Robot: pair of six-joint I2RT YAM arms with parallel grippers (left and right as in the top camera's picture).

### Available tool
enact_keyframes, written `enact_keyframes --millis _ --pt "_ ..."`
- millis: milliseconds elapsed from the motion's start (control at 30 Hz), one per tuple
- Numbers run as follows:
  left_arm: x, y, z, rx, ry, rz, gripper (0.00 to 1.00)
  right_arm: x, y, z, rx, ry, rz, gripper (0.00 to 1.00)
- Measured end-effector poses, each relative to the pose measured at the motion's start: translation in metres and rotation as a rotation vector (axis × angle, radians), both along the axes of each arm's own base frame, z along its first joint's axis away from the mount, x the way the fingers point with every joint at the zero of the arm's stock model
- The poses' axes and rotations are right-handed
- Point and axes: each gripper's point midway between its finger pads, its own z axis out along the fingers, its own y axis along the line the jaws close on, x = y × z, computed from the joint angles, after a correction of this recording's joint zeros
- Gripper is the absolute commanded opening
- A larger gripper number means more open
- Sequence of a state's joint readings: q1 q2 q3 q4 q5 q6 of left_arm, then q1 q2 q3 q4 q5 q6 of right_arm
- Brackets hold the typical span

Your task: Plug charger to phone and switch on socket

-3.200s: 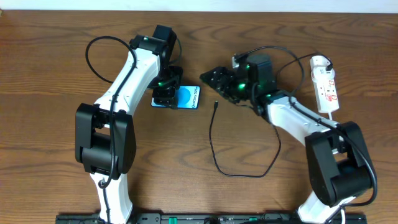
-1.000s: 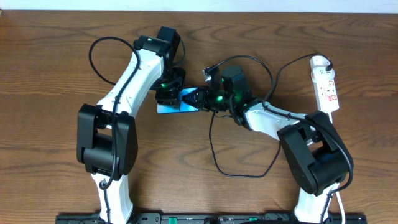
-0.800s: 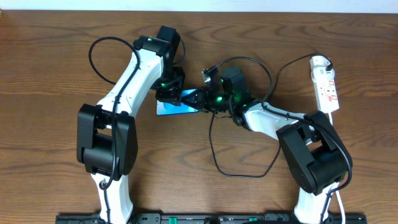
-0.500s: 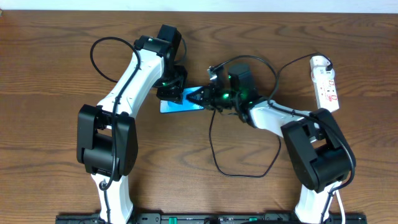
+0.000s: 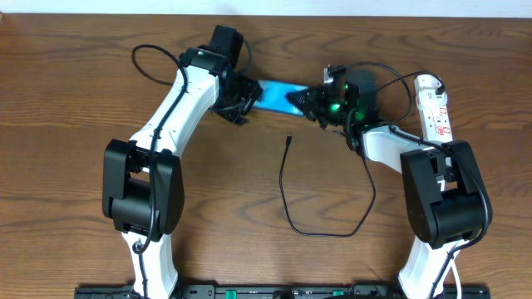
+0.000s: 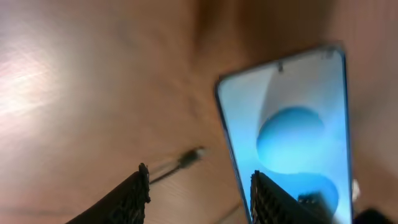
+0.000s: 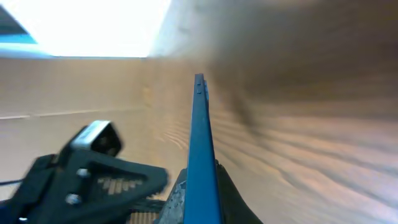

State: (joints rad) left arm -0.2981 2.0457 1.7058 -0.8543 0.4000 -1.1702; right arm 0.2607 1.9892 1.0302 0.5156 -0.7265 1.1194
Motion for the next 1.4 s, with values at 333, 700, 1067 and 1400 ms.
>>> enact_keyframes --millis 333,700,1067,1400 --pt "0.027 -0.046 0.036 -0.233 -0.25 -0.254 0.53 0.021 -0.007 0.03 0.155 0.037 -0.13 0.02" --pt "0.052 -0.037 0.065 -0.373 -0.377 -0.277 0.52 0.04 -0.03 0.039 0.405 0.317 -0.328 0.02" --pt "0.077 -0.026 0.084 -0.431 -0.446 -0.191 0.52 0.042 -0.019 0.063 0.567 0.381 -0.341 0.01" --pt "0.08 -0.027 0.087 -0.474 -0.384 -0.097 0.52 0.033 0.011 0.061 0.568 0.394 -0.356 0.01"
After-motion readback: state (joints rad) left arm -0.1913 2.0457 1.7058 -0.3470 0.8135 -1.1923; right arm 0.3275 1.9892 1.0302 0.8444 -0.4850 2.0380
